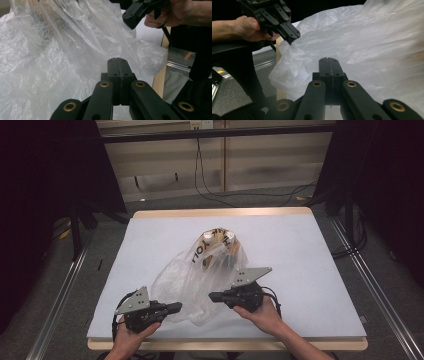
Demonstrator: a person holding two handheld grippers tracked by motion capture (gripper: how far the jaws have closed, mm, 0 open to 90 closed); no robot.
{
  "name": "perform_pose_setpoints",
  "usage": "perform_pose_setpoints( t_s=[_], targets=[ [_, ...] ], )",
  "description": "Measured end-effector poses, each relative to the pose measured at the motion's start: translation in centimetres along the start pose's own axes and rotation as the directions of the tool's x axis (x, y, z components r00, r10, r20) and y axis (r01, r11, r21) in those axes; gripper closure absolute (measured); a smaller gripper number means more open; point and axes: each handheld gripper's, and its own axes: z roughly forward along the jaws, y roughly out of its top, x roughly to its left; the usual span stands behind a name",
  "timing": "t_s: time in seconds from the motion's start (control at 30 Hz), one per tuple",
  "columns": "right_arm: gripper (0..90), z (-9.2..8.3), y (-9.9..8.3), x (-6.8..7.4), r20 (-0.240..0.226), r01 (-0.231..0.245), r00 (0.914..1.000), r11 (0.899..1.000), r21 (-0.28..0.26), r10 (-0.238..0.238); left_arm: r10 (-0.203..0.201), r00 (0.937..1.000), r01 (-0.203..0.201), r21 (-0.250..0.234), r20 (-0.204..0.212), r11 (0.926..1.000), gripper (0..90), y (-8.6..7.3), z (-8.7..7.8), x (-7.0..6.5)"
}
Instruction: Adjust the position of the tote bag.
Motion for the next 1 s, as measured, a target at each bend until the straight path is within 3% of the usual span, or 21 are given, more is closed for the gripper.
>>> perform_pose_setpoints(
  t_s=[0.2, 0.23, 0.3, 0.33, 0.4, 0.53, 0.57, 0.6, 0.7, 0.73, 0.8, 0.83, 0.87, 1.0],
  targets=[
    [90.0, -0.9, -0.2, -0.2, 0.022, -0.01, 0.9997, 1.0, -0.023, 0.01, -0.011, 0.9999, 0.011, -0.034, 0.004, 0.9994, 90.0, 0.2, -0.3, -0.1],
    [90.0, -0.9, -0.2, -0.2, 0.031, -0.005, 0.9995, 1.0, -0.025, 0.005, 0.002, 1.0, -0.003, -0.02, -0.004, 0.9998, 90.0, 0.3, -0.4, -0.1],
    [86.5, -1.0, -0.2, -0.2, 0.044, -0.006, 0.999, 0.999, -0.034, 0.008, 0.001, 1.0, -0.001, -0.036, 0.0, 0.9994, 90.0, 0.5, -0.5, -0.2],
    [70.3, -1.0, -0.1, -0.2, 0.057, -0.002, 0.9984, 0.999, -0.037, 0.004, 0.011, 0.9999, -0.012, -0.055, -0.012, 0.9984, 90.0, 0.9, -1.0, -0.1],
    [67.5, -1.0, 0.0, -0.2, 0.044, 0.0, 0.999, 0.999, -0.04, 0.002, 0.007, 0.9999, -0.008, -0.069, -0.013, 0.9976, 90.0, 1.0, -1.2, -0.1],
    [62.3, -0.6, 0.3, 0.0, 0.066, 0.006, 0.9978, 1.0, -0.028, -0.004, -0.007, 0.9998, 0.005, -0.09, -0.021, 0.996, 90.0, 1.0, -1.7, 0.3],
    [59.4, -0.2, 0.6, 0.1, 0.081, 0.008, 0.9967, 1.0, -0.02, -0.006, -0.014, 0.9999, 0.013, -0.104, -0.006, 0.9945, 90.0, 1.0, -1.8, 0.2],
    [57.8, 0.0, 0.8, 0.2, 0.099, 0.012, 0.995, 1.0, -0.02, -0.01, -0.014, 0.9999, 0.013, -0.104, -0.006, 0.9945, 90.0, 1.0, -1.8, 0.2],
    [57.6, 0.4, 1.2, 0.2, 0.096, 0.023, 0.9951, 0.999, -0.022, -0.021, 0.002, 1.0, -0.002, -0.11, 0.0, 0.9939, 90.0, 1.3, -1.9, -0.2],
    [69.6, 0.7, 1.4, 0.4, 0.104, 0.045, 0.9936, 0.999, -0.01, -0.044, 0.004, 1.0, -0.003, -0.114, 0.007, 0.9934, 90.0, 1.4, -1.9, -0.3],
    [69.5, 0.8, 1.4, 0.5, 0.114, 0.052, 0.9922, 0.999, -0.004, -0.051, 0.003, 1.0, -0.002, -0.113, 0.007, 0.9936, 90.0, 1.4, -1.8, -0.4],
    [82.7, 1.0, 1.4, 0.3, 0.105, 0.03, 0.9941, 0.999, -0.011, -0.028, 0.011, 0.9999, -0.01, -0.107, 0.006, 0.9942, 90.0, 1.4, -1.8, -0.4],
    [87.4, 1.0, 1.3, 0.1, 0.097, 0.027, 0.995, 1.0, -0.017, -0.025, 0.002, 1.0, -0.002, -0.114, 0.007, 0.9934, 90.0, 1.4, -1.8, -0.5],
    [90.0, 0.6, 1.4, 0.1, 0.083, 0.018, 0.9964, 0.999, -0.029, -0.016, 0.011, 0.9999, -0.012, -0.119, -0.012, 0.9928, 90.0, 1.5, -2.2, -0.3]
  ],
)
